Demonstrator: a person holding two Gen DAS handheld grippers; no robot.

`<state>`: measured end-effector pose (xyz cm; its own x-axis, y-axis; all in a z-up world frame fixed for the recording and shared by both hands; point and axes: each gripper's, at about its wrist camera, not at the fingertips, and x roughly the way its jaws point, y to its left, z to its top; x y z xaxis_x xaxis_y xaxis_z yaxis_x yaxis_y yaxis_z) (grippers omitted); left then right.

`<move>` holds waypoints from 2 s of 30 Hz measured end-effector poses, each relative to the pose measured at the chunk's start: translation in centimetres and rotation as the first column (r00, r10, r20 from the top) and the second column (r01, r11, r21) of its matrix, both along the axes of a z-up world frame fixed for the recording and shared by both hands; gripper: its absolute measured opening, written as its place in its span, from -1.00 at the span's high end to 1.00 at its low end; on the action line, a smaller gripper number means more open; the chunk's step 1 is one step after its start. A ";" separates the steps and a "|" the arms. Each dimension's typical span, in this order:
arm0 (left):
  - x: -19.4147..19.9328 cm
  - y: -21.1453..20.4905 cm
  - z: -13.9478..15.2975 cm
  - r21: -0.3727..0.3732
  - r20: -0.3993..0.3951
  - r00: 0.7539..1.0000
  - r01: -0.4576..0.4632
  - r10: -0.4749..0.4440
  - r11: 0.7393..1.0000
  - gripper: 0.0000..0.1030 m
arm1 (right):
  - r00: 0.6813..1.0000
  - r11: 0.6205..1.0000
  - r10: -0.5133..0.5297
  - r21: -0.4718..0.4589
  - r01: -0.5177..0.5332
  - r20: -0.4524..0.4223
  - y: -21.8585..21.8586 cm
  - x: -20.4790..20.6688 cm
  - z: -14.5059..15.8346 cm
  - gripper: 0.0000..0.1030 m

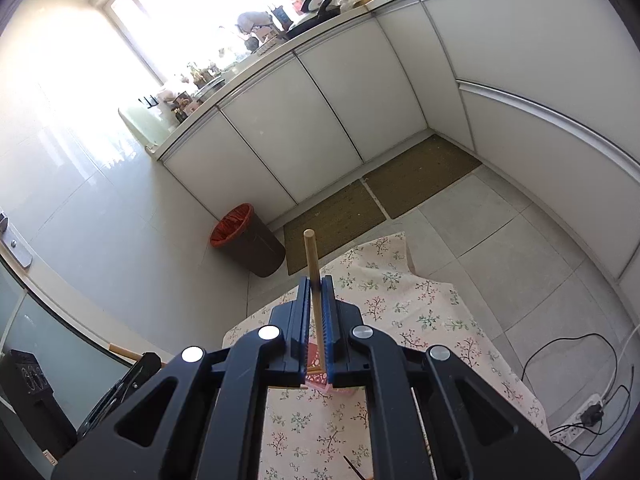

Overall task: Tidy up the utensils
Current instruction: 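Lift both chopsticks, lower them into the pink cup and open both grippers, then move both grippers back to the pile and grasp the black chopstick with the left gripper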

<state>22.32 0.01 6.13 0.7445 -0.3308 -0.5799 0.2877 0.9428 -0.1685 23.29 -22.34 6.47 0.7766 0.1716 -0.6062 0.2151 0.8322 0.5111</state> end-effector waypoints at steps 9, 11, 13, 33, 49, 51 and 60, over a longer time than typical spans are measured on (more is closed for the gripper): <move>2.8 0.7 -1.5 -0.002 -0.025 0.999 -0.032 0.032 0.999 0.87 | 0.987 0.985 0.147 -0.076 -0.152 -0.070 4.6 6.5 -6.5 0.82; 3.4 0.7 -1.9 0.000 -0.031 0.999 -0.033 0.033 0.999 0.87 | 0.985 0.982 0.159 -0.089 -0.164 -0.060 5.0 6.5 -6.9 0.80; 3.9 0.6 -2.2 0.001 -0.039 0.999 -0.031 0.031 1.000 0.87 | 0.985 0.980 0.165 -0.101 -0.169 -0.052 5.0 6.3 -6.9 0.79; 6.4 0.0 -7.4 0.004 -0.174 0.983 -0.053 0.052 0.999 0.71 | 0.988 0.992 0.110 -0.047 -0.116 -0.109 1.5 2.7 -9.9 0.40; 1.4 1.1 -7.5 0.048 -0.222 0.973 -0.060 0.069 0.997 0.48 | 0.990 0.992 0.087 -0.078 -0.096 -0.109 2.4 -2.3 -9.1 0.00; 0.3 1.1 -7.6 0.051 -0.227 0.972 -0.057 0.068 0.997 0.32 | 0.992 0.993 0.074 -0.090 -0.082 -0.099 2.6 -3.3 -8.9 -0.19; -3.6 0.8 -7.3 0.062 -0.186 0.980 -0.057 0.068 0.996 -0.06 | 0.994 0.983 0.007 -0.184 -0.027 -0.106 3.4 -7.1 -8.8 -0.62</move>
